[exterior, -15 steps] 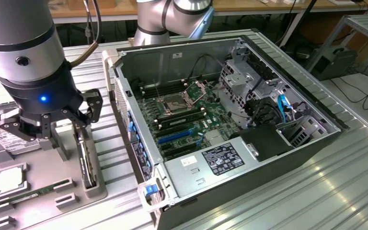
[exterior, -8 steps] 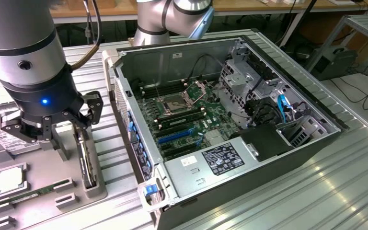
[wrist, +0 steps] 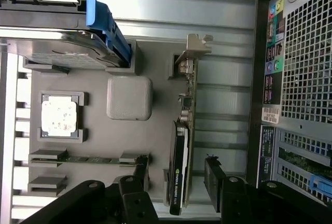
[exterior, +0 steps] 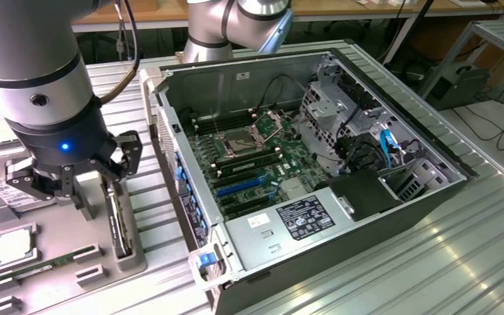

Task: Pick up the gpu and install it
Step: 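Pick up the gpu and move the gpu toward the slot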

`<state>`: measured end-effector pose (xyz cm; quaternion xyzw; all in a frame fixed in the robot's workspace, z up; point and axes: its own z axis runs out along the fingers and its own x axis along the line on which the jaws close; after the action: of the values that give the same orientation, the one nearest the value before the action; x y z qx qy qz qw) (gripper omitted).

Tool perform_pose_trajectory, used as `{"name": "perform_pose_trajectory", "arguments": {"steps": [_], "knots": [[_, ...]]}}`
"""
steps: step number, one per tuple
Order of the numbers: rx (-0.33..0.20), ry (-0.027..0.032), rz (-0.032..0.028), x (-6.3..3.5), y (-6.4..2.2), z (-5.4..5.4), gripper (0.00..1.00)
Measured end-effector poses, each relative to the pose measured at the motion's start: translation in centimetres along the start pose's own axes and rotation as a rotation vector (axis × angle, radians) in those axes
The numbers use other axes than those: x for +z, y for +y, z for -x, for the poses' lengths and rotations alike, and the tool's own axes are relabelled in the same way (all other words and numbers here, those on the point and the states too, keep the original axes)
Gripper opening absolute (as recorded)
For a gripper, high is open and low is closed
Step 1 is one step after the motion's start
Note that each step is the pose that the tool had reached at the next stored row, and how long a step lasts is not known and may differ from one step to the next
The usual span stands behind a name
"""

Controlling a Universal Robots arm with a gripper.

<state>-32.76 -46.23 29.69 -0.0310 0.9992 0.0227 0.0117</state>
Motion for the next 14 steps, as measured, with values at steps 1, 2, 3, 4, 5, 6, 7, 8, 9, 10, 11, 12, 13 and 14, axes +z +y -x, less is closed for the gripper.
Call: {"name": "perform_pose_trajectory", "arguments": {"steps": [1, 2, 3, 4, 5, 6, 7, 8, 9, 10, 11, 12, 13, 14], "knots": [[0.0, 0.0001, 0.0, 0.14, -0.01, 0.0, 0.56], [0.0, 0.0001, 0.0, 0.27, -0.01, 0.0, 0.56], [0.0, 0.0001, 0.0, 0.43, -0.02, 0.0, 0.56], [0.0, 0.0001, 0.0, 0.59, -0.03, 0.0, 0.56], [0.001, 0.0001, 0.0, 0.71, -0.04, 0.0, 0.56], [0.002, 0.0, 0.0, 0.83, -0.04, 0.0, 0.56], [0.003, 0.0, -0.0001, 0.92, -0.04, 0.0, 0.56], [0.004, 0.0, -0.0002, 1.02, -0.05, 0.0, 0.56], [0.005, -0.0001, -0.0001, 1.1, -0.05, 0.0, 0.56], [0.005, -0.0001, -0.0002, 1.16, -0.06, 0.0, 0.56], [0.006, -0.0001, -0.0002, 1.24, -0.06, 0.0, 0.56], [0.006, -0.0001, -0.0002, 1.33, -0.06, 0.0, 0.56], [0.007, -0.0002, -0.0002, 1.4, -0.07, 0.0, 0.56], [0.008, -0.0001, -0.0003, 1.48, -0.07, 0.0, 0.56]]}}
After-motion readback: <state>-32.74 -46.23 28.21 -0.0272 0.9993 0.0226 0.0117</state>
